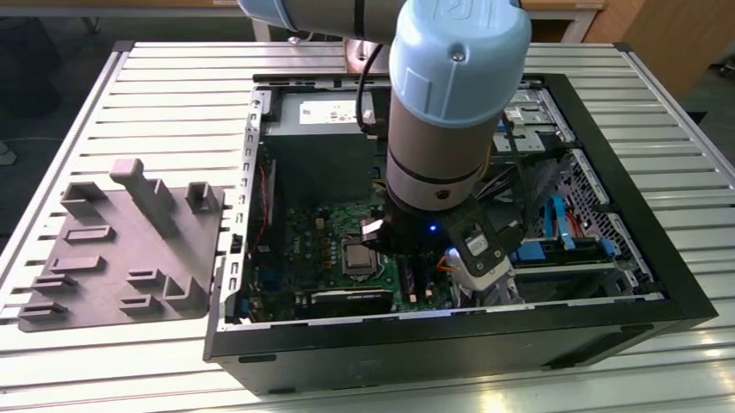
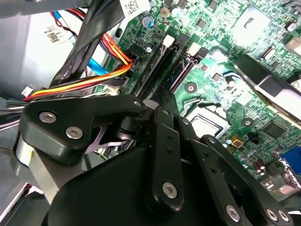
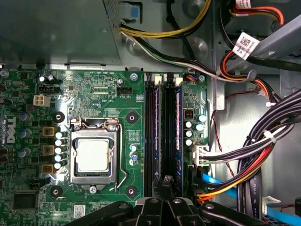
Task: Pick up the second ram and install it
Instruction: 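Press down the second ram until it locks into place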
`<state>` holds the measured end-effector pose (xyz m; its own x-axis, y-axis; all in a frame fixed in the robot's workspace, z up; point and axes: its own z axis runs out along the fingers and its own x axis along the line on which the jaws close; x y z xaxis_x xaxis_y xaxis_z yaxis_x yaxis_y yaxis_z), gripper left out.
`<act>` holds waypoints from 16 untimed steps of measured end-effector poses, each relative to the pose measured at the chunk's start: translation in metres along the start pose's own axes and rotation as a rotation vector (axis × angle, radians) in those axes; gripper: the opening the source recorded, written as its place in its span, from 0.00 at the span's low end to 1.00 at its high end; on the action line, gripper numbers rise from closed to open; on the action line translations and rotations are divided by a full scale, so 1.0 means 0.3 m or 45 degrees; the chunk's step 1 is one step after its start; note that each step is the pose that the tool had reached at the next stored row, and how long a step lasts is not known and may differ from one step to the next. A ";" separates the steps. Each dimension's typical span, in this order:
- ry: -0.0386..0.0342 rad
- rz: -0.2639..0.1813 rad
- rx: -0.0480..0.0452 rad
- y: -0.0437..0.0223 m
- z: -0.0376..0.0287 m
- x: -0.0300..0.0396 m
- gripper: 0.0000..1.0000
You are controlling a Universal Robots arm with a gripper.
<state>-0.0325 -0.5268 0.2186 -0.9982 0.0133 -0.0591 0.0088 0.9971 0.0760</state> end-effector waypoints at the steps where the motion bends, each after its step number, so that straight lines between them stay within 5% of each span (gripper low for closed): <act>1: 0.0001 0.000 0.000 0.000 0.002 0.000 0.11; 7: 0.0001 0.000 0.000 -0.001 0.010 0.001 0.11; 14: -0.0001 0.002 0.000 0.007 -0.092 -0.005 0.11; 16: -0.0011 0.002 0.000 0.009 -0.102 -0.006 0.11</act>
<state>-0.0325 -0.5266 0.2494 -0.9981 0.0153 -0.0599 0.0107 0.9971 0.0760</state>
